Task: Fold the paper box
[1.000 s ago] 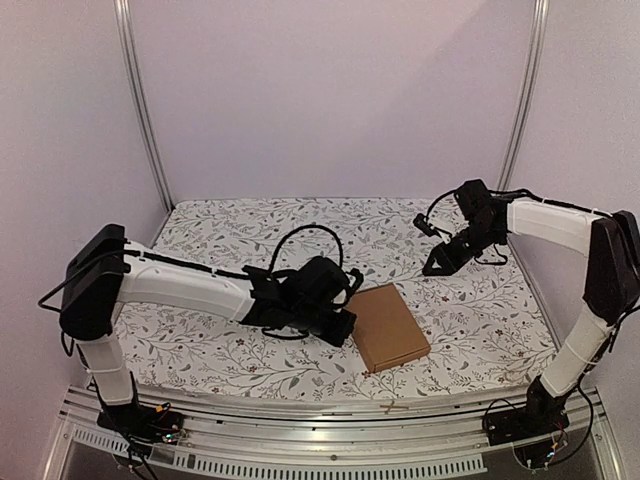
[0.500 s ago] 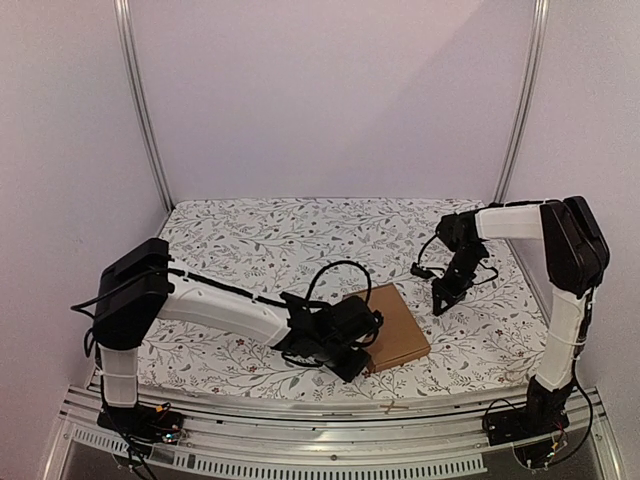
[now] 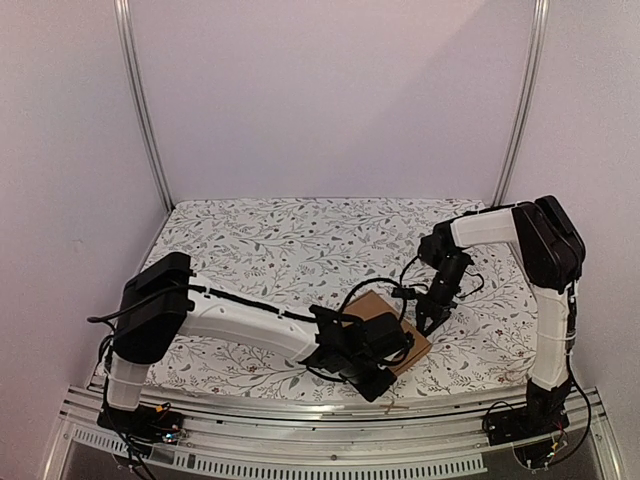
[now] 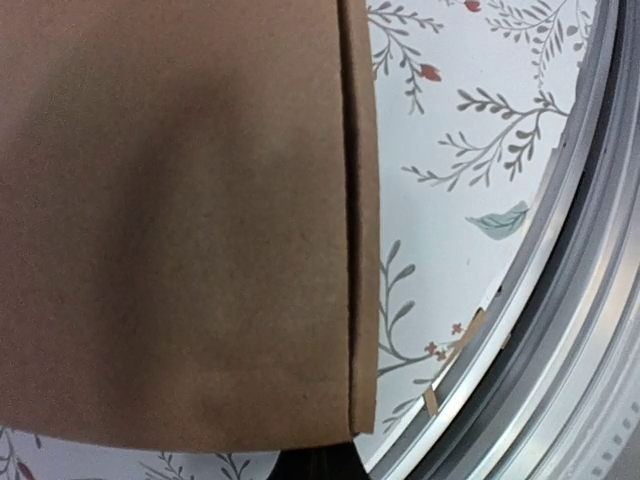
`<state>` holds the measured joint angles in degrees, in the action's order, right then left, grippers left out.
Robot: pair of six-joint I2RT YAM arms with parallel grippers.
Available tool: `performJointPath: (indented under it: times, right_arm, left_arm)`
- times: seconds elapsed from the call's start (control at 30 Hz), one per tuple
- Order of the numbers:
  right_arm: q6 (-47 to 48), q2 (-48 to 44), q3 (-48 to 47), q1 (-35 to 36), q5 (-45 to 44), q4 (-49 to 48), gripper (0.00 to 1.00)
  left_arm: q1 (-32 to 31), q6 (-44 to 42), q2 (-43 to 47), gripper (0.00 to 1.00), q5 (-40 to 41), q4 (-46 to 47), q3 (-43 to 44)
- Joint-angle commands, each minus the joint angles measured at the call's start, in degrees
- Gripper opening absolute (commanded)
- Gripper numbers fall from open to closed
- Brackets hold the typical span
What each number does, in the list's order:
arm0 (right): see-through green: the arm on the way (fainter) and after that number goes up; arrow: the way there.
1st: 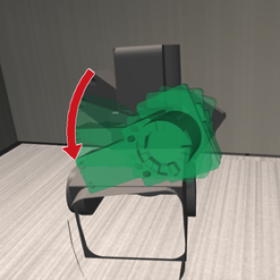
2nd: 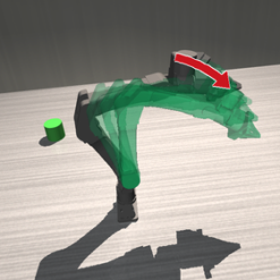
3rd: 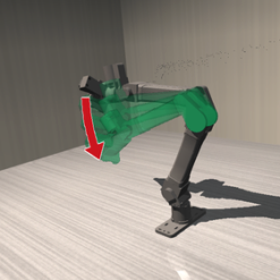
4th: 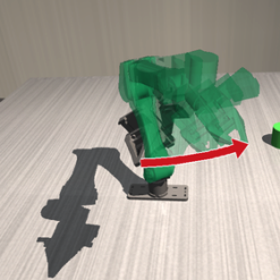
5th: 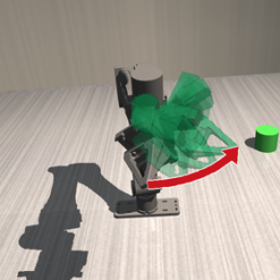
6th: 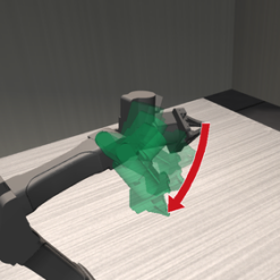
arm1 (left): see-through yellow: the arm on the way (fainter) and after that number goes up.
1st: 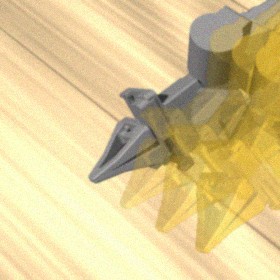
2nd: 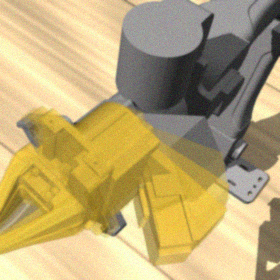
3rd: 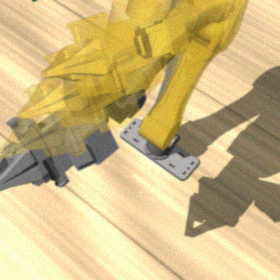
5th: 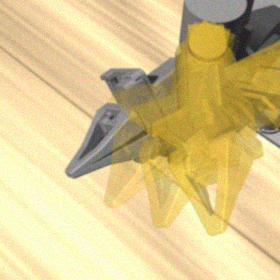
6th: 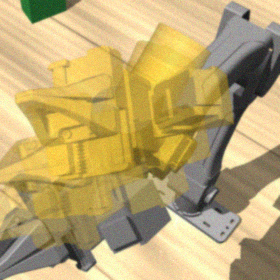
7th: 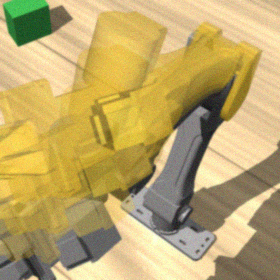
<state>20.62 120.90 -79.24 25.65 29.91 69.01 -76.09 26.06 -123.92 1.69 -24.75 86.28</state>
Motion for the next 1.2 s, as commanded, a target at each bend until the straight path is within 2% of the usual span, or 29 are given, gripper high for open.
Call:
performJointPath:
  times: [0.0,0.17,0.27,0.4,0.47,0.5,0.6,0.63,0.67,0.7,0.73,0.77,0.8,0.83,0.87,0.93,1.17]
  right_arm:
    - [0.24,2.51,1.97,2.43,10.30,1.57,0.10]
    - [-0.03,-2.66,-3.14,-4.31,9.55,3.22,0.15]
    - [1.17,-5.51,-6.80,-8.49,9.64,4.28,0.19]
    - [2.12,-10.84,-10.80,-12.48,11.78,4.06,0.23]
    - [1.65,-14.37,-12.28,-13.77,11.85,1.70,0.24]
    - [1.43,-17.34,-12.82,-14.19,11.25,-0.01,0.26]
    - [-1.10,-25.96,-13.06,-14.42,6.38,-7.68,0.31]
    - [-2.02,-28.39,-12.60,-14.48,4.31,-11.33,0.35]
    - [-2.79,-31.73,-11.74,-14.50,1.79,-15.52,0.40]
    - [-3.53,-34.21,-9.68,-14.49,-0.15,-20.24,0.51]
    - [-3.72,-38.43,-4.26,-14.53,-1.80,-27.18,0.70]
    - [-4.60,-41.83,1.32,-14.55,-6.05,-35.86,0.95]
    - [-10.01,-44.11,8.38,-14.49,-11.06,-45.38,0.98]
    - [-14.50,-46.65,13.60,-14.45,-13.80,-52.80,0.99]
    - [-18.68,-47.49,16.12,-14.49,-12.98,-56.22,0.99]
    - [-18.98,-48.25,17.69,-14.45,-11.28,-56.36,0.99]
    - [-21.71,-49.81,18.00,-14.46,-21.29,-56.17,0.99]
  left_arm:
    - [1.74,-0.06,0.45,0.00,9.27,7.15,-1.96]
    - [1.30,-3.01,10.18,0.02,5.75,0.32,-6.27]
    - [0.87,-5.62,14.59,0.05,5.30,-8.39,-5.58]
    - [1.77,-8.43,20.15,0.07,16.83,-21.82,-4.29]
    - [3.72,-9.38,23.18,0.07,23.13,-25.11,-4.55]
    - [5.05,-9.27,24.74,0.11,26.09,-26.06,-4.76]
    - [9.96,-8.78,30.75,0.40,33.47,-25.87,-4.96]
    - [11.31,-9.31,33.31,0.56,34.70,-24.48,-5.02]
    - [12.99,-9.83,35.73,0.67,35.61,-22.80,-5.17]
    - [14.89,-10.26,39.34,0.85,36.08,-20.09,-5.65]
    - [16.91,-10.85,41.99,0.97,35.92,-16.44,-7.06]
    - [19.17,-11.21,44.34,0.99,35.82,-12.01,-9.39]
    - [21.10,-10.99,46.58,0.99,36.90,-6.86,-12.75]
    - [22.92,-9.76,48.33,0.99,39.25,-2.37,-16.24]
    - [24.38,-8.72,49.62,0.99,41.15,2.96,-20.15]
    - [26.43,-8.35,51.12,0.99,41.07,7.23,-26.30]
    - [27.40,3.67,51.36,0.99,37.83,-0.03,-29.92]
